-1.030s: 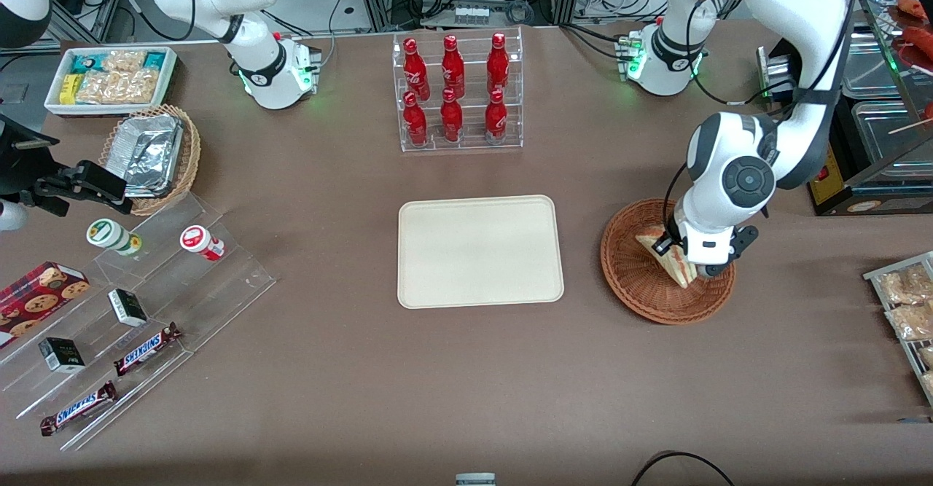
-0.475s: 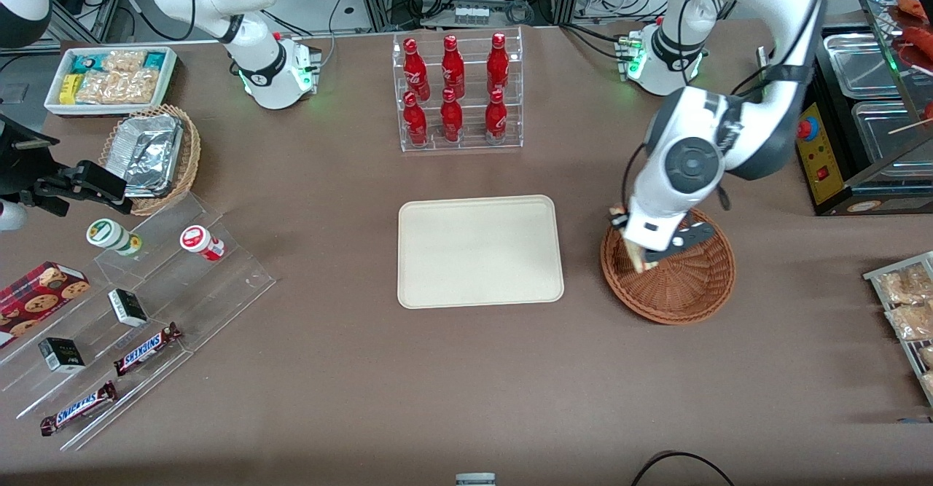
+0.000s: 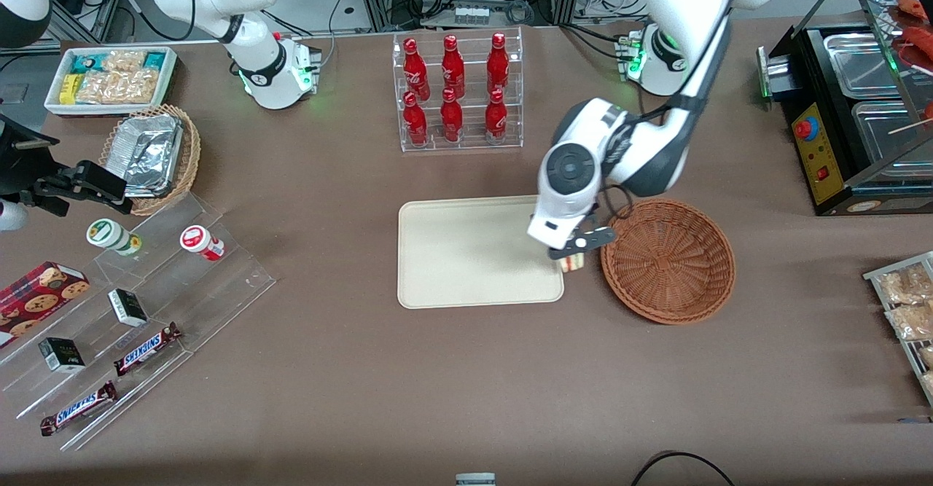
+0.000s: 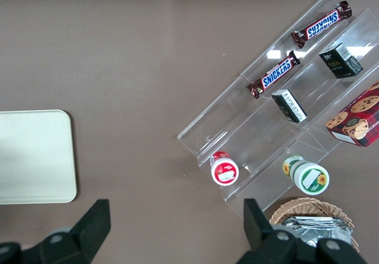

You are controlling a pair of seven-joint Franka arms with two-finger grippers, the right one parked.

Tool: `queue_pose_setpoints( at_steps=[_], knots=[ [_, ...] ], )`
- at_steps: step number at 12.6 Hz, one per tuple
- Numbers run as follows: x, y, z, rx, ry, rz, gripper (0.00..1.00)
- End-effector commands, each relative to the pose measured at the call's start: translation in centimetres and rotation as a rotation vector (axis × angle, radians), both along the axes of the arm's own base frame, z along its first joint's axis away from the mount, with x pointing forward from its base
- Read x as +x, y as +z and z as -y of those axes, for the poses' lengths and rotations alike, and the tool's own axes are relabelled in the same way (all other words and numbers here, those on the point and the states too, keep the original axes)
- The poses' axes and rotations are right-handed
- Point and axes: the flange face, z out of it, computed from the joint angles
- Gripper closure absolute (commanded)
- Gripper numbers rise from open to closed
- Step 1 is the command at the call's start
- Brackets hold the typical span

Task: Place sandwich from basket to tray
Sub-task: 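Lift the sandwich and carry it with the left gripper over the cream tray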

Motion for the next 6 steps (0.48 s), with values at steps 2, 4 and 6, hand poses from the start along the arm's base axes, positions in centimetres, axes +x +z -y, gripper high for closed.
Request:
queue_pose_setpoints(
  at_steps=[2,4,6],
  knots=[
    [-0.1,-1.1,6.7,-0.048,0.033,-0.009,0.92],
    [-0.9,-1.7,9.2,-0.051,0.043,-0.001,0.92],
    [-1.6,-3.1,11.6,-0.048,0.041,0.005,0.92]
  ],
)
